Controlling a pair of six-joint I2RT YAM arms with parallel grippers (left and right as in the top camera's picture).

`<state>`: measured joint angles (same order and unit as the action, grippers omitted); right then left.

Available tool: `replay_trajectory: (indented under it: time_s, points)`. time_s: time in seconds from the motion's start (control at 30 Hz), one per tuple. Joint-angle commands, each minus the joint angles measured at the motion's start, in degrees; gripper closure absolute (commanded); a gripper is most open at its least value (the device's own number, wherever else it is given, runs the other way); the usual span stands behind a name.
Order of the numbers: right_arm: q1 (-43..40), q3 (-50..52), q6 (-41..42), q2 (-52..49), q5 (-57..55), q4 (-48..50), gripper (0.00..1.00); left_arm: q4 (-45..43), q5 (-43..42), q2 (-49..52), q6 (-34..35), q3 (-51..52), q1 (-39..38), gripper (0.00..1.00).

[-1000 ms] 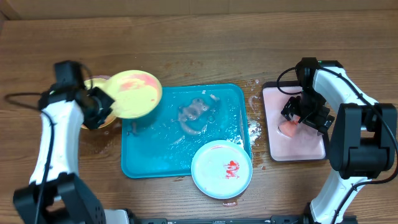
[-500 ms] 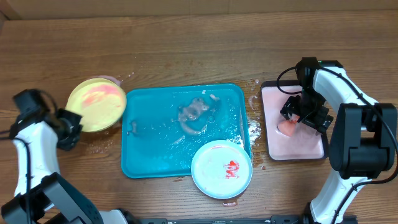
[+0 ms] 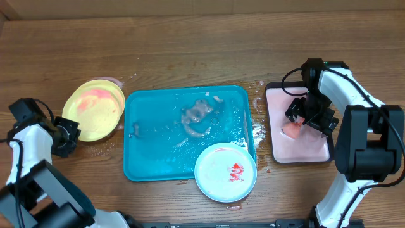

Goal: Clean dirty plates on tray and stack at the side
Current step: 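Carry the yellow plate left and set it on the other yellow plate, then move the left gripper back over the tray toward the white plate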

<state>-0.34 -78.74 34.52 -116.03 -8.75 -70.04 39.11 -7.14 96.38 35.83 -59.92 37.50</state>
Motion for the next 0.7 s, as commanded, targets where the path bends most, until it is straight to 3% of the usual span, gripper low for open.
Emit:
replay_trajectory:
  time_s: [0.0, 0.23, 0.6, 0.67]
  points:
    - [0.8, 1.4, 0.6, -2.9, 3.1, 1.2, 0.00, -0.9, -0.8, 0.8, -2.4, 0.1, -0.2, 0.78]
    - [0.8, 1.4, 0.6, -2.9, 3.1, 1.1, 0.00, -2.1, -4.6, 0.4, -6.3, -3.4, -2.4, 0.77]
    - [0.8, 1.4, 0.6, -2.9, 3.1, 0.3, 0.00, -1.2, -4.3, 0.5, -8.5, -7.0, -8.8, 0.65]
    - [0.8, 1.4, 0.6, -2.9, 3.1, 0.3, 0.00, -0.1, -4.3, 0.3, -8.5, -7.3, -9.6, 0.68]
